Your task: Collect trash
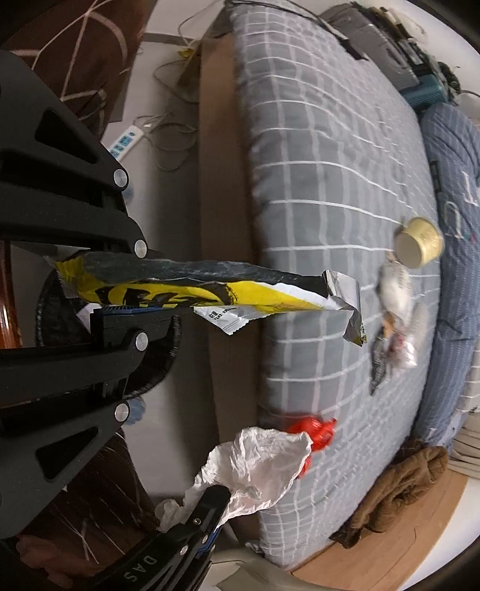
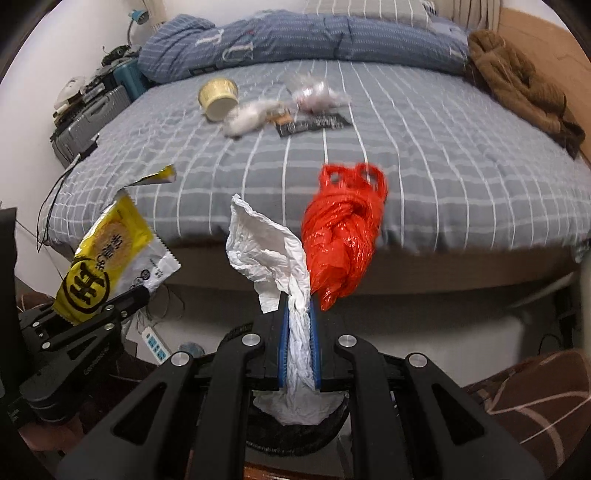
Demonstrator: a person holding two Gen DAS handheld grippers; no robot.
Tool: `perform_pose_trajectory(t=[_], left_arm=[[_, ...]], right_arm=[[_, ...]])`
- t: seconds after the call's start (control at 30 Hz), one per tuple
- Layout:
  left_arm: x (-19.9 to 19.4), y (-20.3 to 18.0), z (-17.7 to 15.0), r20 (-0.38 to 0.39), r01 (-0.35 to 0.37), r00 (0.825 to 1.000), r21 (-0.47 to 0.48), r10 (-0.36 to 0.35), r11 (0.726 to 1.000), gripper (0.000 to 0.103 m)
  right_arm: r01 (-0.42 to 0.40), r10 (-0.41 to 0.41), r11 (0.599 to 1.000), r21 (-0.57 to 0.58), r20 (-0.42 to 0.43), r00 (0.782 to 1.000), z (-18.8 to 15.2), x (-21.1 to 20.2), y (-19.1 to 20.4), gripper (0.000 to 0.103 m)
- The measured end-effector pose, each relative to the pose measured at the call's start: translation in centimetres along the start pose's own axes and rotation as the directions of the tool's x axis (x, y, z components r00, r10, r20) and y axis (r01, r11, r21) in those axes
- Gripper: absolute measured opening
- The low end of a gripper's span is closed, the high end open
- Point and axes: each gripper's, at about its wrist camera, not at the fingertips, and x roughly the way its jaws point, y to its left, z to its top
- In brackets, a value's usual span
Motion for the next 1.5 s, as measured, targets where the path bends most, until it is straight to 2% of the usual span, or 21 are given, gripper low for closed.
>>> perform_pose_trajectory(t=[0.27, 0.57, 0.73, 0.9, 1.03, 1.17, 1.23, 1.5], left_arm=[[4.4, 0.7, -2.3, -0.102, -0.014, 0.995, 0.002, 0.015, 1.0, 0.007], [8.7, 1.4, -3.8, -0.205, 0.007, 0.979, -0.011, -0.009, 1.0, 0.007], [10.8, 1.6, -4.2, -0.236, -0.002, 0.972, -0.002, 0.002, 1.0, 0.007], [13.1, 2.1, -5.1, -0.291, -0.014, 0.957, -0.005, 0.012, 1.0, 0.007], [13.4, 2.7, -5.3, -0.303, -0.03, 0.953, -0.019, 0.022, 0.999, 0.007], [13.4, 4.0, -5.6, -0.314, -0.046, 0.949, -0.052, 0.028, 0.998, 0.007], [13.3, 4.3, -5.6, -0.315, -0.051, 0.949, -0.061, 0.029, 0.997, 0.007], [13.2, 2.8, -5.3, -0.315, -0.021, 0.949, -0.039, 0.008, 0.999, 0.008]], right_arm=[[0.002, -0.005, 1.0, -0.031, -0.114, 0.993, -2.4, 4.4, 0.1, 0.009], [-0.001, -0.01, 0.999, -0.044, -0.244, 0.97, -4.3, 9.1, 0.0, 0.009], [-0.008, -0.013, 0.997, -0.072, -0.277, 0.961, -4.7, 10.9, 0.9, 0.009], [-0.041, 0.01, 0.996, -0.077, -0.367, 0.93, -6.1, 13.9, 2.0, 0.009], [-0.064, 0.02, 0.994, -0.089, -0.423, 0.906, -7.0, 16.1, 3.2, 0.012], [-0.058, 0.018, 0.995, -0.08, -0.427, 0.904, -7.1, 16.9, 3.3, 0.028], [-0.061, 0.024, 0.995, -0.074, -0.422, 0.907, -7.1, 16.8, 3.0, 0.039], [-0.017, 0.007, 1.0, -0.025, -0.36, 0.933, -6.3, 15.3, 1.4, 0.073]])
